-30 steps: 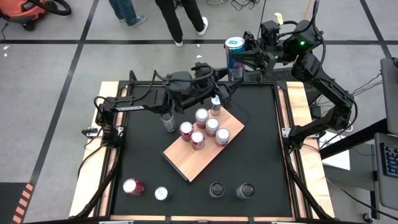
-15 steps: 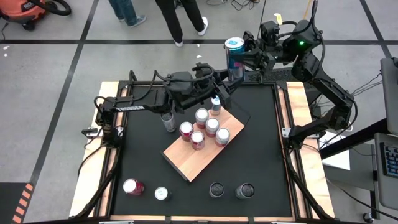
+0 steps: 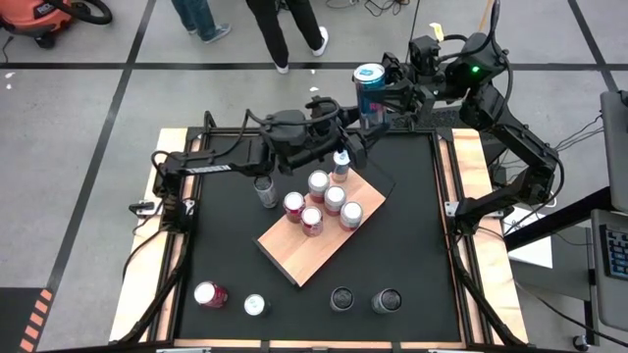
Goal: Place canned beverage on shelf
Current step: Put the top blue soda can on the shelf
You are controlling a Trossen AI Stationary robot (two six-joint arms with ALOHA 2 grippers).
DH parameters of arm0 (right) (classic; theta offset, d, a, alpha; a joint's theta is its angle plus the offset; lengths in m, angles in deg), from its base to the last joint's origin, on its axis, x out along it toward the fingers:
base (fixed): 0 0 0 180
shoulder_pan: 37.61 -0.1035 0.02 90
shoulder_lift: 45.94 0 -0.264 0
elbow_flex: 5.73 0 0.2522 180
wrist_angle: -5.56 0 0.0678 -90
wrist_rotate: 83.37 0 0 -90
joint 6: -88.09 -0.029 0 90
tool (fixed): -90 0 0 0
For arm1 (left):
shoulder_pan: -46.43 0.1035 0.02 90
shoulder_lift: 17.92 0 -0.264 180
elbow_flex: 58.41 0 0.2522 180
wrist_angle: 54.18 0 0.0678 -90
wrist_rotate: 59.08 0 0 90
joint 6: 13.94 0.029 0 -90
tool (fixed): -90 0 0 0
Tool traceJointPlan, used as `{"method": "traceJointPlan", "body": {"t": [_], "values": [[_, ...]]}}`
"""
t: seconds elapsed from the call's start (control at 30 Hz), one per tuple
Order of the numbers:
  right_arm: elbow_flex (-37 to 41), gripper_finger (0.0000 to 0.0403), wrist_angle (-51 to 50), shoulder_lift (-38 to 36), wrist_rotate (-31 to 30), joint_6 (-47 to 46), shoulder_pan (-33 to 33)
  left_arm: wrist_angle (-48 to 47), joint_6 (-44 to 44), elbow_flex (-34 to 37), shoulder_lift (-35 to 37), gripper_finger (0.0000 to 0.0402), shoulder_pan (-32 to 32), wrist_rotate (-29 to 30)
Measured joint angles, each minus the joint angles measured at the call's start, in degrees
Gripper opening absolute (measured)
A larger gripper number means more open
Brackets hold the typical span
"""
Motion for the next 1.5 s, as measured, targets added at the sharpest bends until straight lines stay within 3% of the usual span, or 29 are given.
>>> {"method": "traceJointPlan", "body": {"t": [0.2, 0.63, 0.97, 1.27, 1.5], "values": [[0.0, 0.0216, 0.13, 0.0, -0.01, 0.05, -0.01, -0.16, 0.36, 0.0, -0.59, 0.0342, -0.06, -1.15], [0.0, 0.0217, -0.6, -0.02, -0.53, 0.61, 0.03, -0.36, 1.01, 0.0, -0.57, 0.0226, -0.14, -1.49], [-0.01, 0.0274, -2.07, -1.79, 1.6, -0.25, 1.2, 0.29, 5.51, 0.0, -0.57, 0.024, -1.04, -1.54], [-0.59, 0.0316, -16.59, -7.26, 2.47, 4.62, 4.89, 0.45, 5.56, 0.0, -0.57, 0.0241, -1.03, -1.53], [-16.33, 0.0318, -40.98, -5.97, 0.14, 16.23, 5.73, -2.51, 7.73, 0.0, -0.57, 0.0242, -1.03, -1.49]]}}
